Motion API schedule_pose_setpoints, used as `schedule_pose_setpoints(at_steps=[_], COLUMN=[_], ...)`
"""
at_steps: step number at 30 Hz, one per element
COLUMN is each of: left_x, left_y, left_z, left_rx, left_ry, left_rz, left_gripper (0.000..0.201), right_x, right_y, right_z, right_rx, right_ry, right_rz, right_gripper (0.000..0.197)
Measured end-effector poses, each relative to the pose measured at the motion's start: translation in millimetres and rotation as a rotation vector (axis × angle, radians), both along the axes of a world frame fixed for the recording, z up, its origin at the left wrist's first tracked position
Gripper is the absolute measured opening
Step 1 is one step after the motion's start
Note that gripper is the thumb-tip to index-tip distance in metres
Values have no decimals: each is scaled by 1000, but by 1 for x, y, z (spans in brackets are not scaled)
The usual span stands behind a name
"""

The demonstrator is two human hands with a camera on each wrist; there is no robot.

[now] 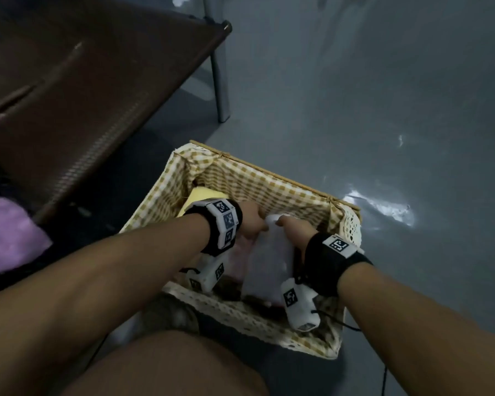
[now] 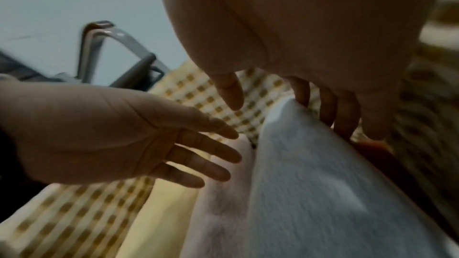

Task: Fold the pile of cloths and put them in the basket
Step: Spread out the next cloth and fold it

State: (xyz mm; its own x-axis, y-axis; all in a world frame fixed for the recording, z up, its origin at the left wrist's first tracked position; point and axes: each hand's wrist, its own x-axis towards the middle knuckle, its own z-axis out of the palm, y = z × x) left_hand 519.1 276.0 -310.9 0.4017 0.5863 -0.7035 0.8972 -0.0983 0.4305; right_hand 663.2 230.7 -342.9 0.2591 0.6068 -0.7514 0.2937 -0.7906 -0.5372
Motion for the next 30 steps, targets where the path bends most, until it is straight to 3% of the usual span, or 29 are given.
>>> schedule_pose_setpoints(at_steps=[4,7,10,16,20,25,30], left_x=[-39,-82,-148,-308,-399,-490,-552], left_y=[3,-2,-20,-94,-152,-221,-265], left_z=[44,88,129,180,182,156,123], left_rx=[78,297,556,760,817,762,570], left_ry=[-212,-258,-227,-83,-16,179,451], left_rz=[192,251,328,508,715,830,885], left_gripper=[27,22,21,18,21,28,43], right_x=[-29,-74,-137,-302,-410,-514,-580], right_y=[13,23,34,39,13,-32,-65], right_z=[54,102,140,191,204,204,182], right_rx=[134,219,348,525,579,650,744], right_ry=[-163,-66,55,145,167,-13,-274], right_rz=[301,476,644,1034,1309,1633,1858], right_gripper=[33,25,19,13,9,15,29])
